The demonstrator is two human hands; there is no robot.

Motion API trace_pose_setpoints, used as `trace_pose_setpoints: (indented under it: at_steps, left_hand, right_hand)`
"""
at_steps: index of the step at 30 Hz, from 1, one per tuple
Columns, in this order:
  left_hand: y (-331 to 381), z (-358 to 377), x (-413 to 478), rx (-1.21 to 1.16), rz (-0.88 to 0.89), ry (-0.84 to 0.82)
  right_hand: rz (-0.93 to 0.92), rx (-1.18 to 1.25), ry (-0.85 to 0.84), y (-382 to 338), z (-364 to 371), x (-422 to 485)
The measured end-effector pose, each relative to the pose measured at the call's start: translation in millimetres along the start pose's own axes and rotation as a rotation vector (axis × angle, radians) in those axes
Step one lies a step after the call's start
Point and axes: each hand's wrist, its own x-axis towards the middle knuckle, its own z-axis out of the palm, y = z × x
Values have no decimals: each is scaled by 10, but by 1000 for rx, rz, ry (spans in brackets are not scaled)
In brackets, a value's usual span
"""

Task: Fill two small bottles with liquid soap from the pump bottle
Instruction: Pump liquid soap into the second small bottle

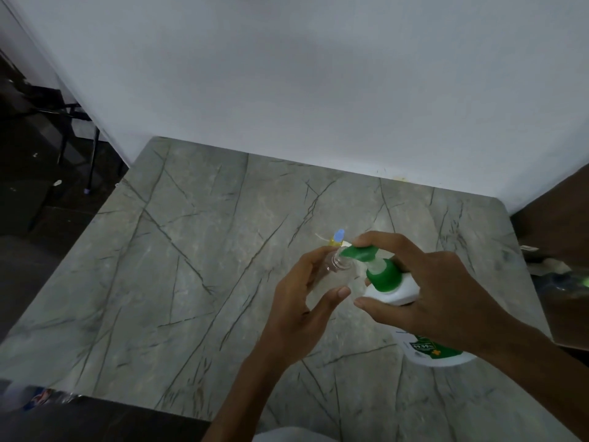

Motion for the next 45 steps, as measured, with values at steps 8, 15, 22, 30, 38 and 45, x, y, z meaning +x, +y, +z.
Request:
trace_pose_setpoints:
  at_steps: [8, 15, 22, 30, 38, 45]
  left_hand:
    - [-15, 18, -6, 96, 15, 6]
    - [-51, 69, -42, 58, -25, 34]
    - [-23, 102, -50, 107, -22, 31]
    - [-87, 139, -97, 53, -72, 45]
    - [-110, 143, -125, 109, -75, 31]
    - [-139, 139, -172, 100, -74, 55]
  right_hand:
    - [-10, 12, 20, 51, -6, -35]
    - [-15, -51, -43, 91, -7, -75]
    - [-32, -31, -2, 121, 20, -80]
    - [-33, -70, -64, 160, 37, -114]
    - [-47, -50, -5, 169, 90, -115]
    - [-40, -92, -61, 183, 128, -150]
